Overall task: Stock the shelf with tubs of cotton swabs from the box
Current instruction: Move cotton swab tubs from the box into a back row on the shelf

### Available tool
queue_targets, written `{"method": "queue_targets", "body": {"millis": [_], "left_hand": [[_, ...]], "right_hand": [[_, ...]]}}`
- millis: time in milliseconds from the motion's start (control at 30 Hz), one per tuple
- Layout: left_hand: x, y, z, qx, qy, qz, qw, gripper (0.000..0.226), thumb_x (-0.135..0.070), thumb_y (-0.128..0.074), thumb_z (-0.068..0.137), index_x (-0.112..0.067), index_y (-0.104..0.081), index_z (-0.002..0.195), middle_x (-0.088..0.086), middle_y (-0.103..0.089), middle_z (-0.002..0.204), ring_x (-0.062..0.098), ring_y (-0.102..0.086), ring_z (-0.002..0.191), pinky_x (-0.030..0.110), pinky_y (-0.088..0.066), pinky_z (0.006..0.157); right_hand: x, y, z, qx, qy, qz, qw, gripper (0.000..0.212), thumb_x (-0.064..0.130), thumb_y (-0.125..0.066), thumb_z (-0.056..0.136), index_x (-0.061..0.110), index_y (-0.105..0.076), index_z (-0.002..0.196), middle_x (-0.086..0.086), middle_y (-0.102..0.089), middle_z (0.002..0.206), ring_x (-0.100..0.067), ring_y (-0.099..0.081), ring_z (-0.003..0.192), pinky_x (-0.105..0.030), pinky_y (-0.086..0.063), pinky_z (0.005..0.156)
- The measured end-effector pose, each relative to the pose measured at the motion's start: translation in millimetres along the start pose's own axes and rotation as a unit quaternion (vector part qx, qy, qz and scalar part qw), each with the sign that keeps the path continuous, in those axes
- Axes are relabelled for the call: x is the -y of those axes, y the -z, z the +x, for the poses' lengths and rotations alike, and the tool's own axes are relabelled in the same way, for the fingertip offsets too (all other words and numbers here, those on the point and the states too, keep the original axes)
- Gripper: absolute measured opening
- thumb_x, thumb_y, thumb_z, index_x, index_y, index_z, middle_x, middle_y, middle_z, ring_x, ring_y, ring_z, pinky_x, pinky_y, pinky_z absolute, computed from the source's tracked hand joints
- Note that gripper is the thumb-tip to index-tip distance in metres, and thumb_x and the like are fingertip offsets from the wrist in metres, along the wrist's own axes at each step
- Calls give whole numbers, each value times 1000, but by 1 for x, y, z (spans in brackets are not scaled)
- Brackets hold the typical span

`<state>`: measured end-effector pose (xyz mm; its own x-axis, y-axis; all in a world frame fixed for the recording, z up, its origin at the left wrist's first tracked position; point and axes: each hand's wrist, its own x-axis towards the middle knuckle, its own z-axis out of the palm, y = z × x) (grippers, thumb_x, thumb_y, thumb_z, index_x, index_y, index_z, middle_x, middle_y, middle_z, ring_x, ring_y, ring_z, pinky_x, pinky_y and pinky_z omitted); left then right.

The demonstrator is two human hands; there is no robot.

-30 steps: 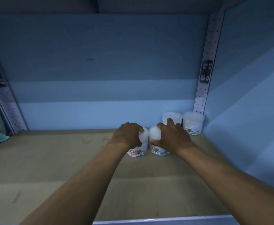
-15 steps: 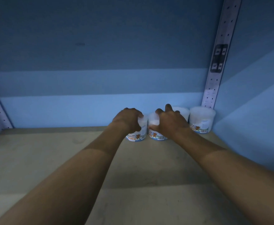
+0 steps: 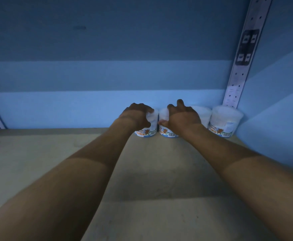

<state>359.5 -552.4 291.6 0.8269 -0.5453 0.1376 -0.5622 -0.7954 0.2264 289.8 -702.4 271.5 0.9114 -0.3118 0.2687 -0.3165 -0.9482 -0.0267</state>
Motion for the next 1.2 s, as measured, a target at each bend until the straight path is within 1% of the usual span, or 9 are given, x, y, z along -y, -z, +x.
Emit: {"method": "queue_targets", "body": {"millis": [267,400,500,567,767,867,967,1067,1200], "left_hand": [[-2,4,-2,32,-25,18,999,64,-32,-66,88,-27,-43,147,3,-42,153,26,-44,136,36,-39,109],[2,8,-23,15,-58,18,998,72,-26,-63,90,-24,-29,153,-1,-22,162,25,-21,149,32,-20,118],[12,18,-52,-55,-73,-25,995,37,-22,-59,84,-20,-61,121,-1,-60,129,29,-53,121,35,-46,97],[21,30,-80,-77,-73,-43,993,35,-23,-62,83,-20,-63,119,1,-63,120,24,-59,110,36,-50,90],[63,71,-192,-97,-36,-50,993,27,-30,-65,88,-27,-66,115,-9,-65,112,7,-54,83,28,-49,88],[88,87,-253,-123,-19,-27,992,22,-29,-66,85,-25,-70,106,-9,-69,102,-6,-49,64,15,-39,75],[113,100,-318,-124,16,-18,992,18,-27,-67,84,-22,-73,100,-8,-72,96,-19,-49,61,7,-32,64],[136,106,-385,-112,62,-5,992,18,-27,-68,85,-22,-74,100,-7,-73,95,-8,-51,60,2,-33,64],[167,107,-468,-84,154,-2,985,20,-33,-67,85,-25,-72,103,-10,-71,97,-2,-57,71,11,-42,72]], "right_hand": [[3,0,6,24,-19,-4,1000,66,64,-51,92,17,-46,139,-10,-39,136,-32,-56,114,-36,-40,81],[3,9,-6,34,-36,24,998,78,72,-50,87,25,-33,148,-10,-23,149,-36,-56,118,-41,-47,89],[10,21,-25,-10,-25,47,999,74,68,-50,89,24,-34,146,-12,-21,149,-40,-59,112,-41,-48,84],[21,34,-39,-28,-10,53,998,69,64,-53,90,25,-37,144,-11,-26,145,-41,-61,107,-41,-47,82],[86,79,-105,-29,84,108,990,46,50,-58,90,32,-50,131,-6,-39,133,-40,-61,107,-44,-49,90],[133,99,-143,7,128,125,984,41,50,-57,89,39,-49,128,0,-38,136,-35,-58,113,-41,-46,92],[182,107,-181,9,204,151,967,40,46,-57,86,39,-52,125,-2,-42,131,-34,-58,114,-41,-47,93],[232,109,-222,22,270,178,946,40,44,-58,83,36,-56,123,-5,-45,127,-35,-58,113,-44,-49,94],[296,101,-272,68,332,189,922,40,40,-60,84,35,-57,124,-6,-46,128,-35,-56,116,-43,-47,95]]}}
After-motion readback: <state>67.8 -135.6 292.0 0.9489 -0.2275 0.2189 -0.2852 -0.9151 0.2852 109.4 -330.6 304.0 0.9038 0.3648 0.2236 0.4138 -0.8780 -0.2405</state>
